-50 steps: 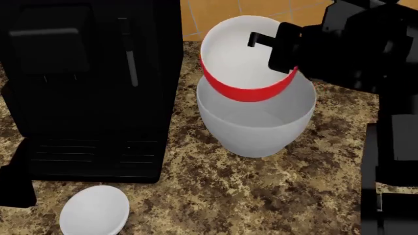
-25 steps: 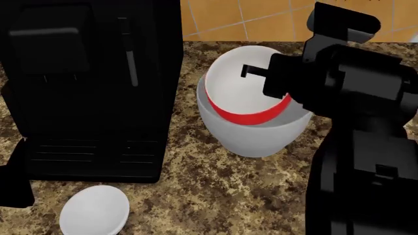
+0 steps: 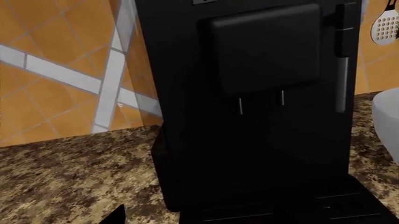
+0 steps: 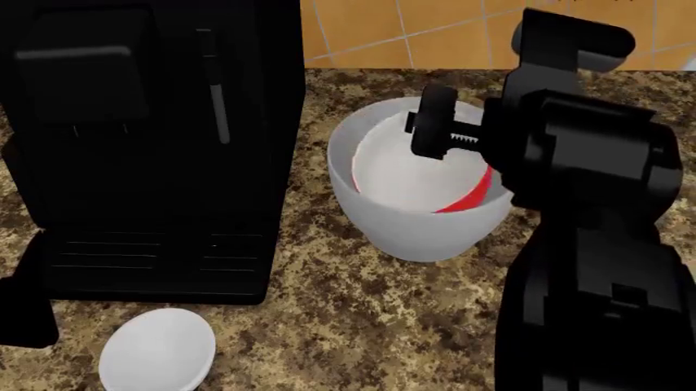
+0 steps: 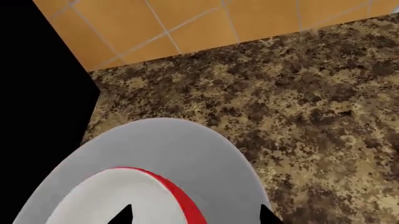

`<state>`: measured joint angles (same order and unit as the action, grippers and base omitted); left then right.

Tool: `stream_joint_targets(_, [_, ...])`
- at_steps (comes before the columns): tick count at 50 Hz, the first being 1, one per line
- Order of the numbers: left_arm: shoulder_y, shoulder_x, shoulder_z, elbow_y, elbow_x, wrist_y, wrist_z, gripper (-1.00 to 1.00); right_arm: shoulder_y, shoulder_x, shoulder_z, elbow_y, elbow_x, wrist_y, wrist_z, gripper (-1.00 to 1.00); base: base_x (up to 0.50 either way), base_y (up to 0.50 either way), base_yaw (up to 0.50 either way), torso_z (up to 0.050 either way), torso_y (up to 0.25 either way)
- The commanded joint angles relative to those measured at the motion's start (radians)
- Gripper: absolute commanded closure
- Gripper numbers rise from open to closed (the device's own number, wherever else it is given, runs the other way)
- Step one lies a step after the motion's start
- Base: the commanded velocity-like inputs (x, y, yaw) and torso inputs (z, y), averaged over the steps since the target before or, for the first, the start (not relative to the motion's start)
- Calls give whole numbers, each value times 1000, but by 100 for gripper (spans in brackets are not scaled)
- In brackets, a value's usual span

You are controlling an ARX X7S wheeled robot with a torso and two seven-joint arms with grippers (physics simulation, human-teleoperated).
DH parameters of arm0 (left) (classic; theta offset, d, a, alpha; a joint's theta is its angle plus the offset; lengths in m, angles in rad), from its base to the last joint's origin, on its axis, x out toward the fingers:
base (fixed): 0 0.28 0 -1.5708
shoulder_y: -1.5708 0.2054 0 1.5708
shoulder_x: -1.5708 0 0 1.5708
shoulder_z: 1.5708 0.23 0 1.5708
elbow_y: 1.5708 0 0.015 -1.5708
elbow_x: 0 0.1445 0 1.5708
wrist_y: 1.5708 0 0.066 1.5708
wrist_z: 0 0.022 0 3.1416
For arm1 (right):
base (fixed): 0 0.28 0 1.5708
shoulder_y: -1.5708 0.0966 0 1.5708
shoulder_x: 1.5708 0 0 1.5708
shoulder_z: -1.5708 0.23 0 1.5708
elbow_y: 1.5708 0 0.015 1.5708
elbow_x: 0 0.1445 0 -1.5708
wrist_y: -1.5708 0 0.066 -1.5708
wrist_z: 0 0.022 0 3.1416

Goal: Stack the bowls from largest to smallest.

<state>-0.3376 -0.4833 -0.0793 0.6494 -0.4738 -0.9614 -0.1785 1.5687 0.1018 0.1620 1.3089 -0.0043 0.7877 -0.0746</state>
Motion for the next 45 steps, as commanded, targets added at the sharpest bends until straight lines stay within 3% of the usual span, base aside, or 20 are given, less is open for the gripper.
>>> stream_joint_targets(1, [5,-2,7,-19,9,23,3,-100,10,0,4,0,2,-4,-3,-100,0,0,0,0,0])
stream_joint_targets(13, [16,-2,18,-43,21,63,10,-100,44,2,-15,0,0,-16,-18,-100,0,0,0,0,0])
stream_joint_targets(21, [12,-4,10,-26,10,38,-1,-100,75,-4,-76,-32,-18,-36,-115,-100,0,0,0,0,0])
stream_joint_targets(22, [11,-5,8,-22,7,32,-2,-100,57,-6,-73,-88,-15,-1,-120,-100,0,0,0,0,0])
stream_joint_targets(26, [2,-5,-3,-1,-10,-1,-12,-100,-121,-23,-81,-687,9,377,-175,-100,0,0,0,0,0])
stream_joint_targets(34, [-3,-8,-14,8,-21,-17,-18,-100,-275,-24,-127,-1278,84,783,-223,-100,0,0,0,0,0])
stream_joint_targets(35, [-5,-9,-15,13,-24,-21,-19,-100,-289,-11,-135,-1286,149,783,-183,-100,0,0,0,0,0])
stream_joint_targets(38, [-5,-11,-19,10,-25,-21,-19,-100,-363,134,-149,-1331,599,783,267,-100,0,0,0,0,0])
stream_joint_targets(40, [-5,-17,-13,8,-15,-17,-23,-100,-396,157,-161,-1358,899,781,567,-100,0,0,0,0,0])
stream_joint_targets(43, [-5,-27,-8,12,0,-18,-34,-100,-437,156,-164,-1374,1349,777,732,-100,0,0,0,0,0])
stream_joint_targets(45, [-7,-27,-12,17,-7,-28,-35,-100,-464,154,-173,-1392,1443,774,789,-100,0,0,0,0,0])
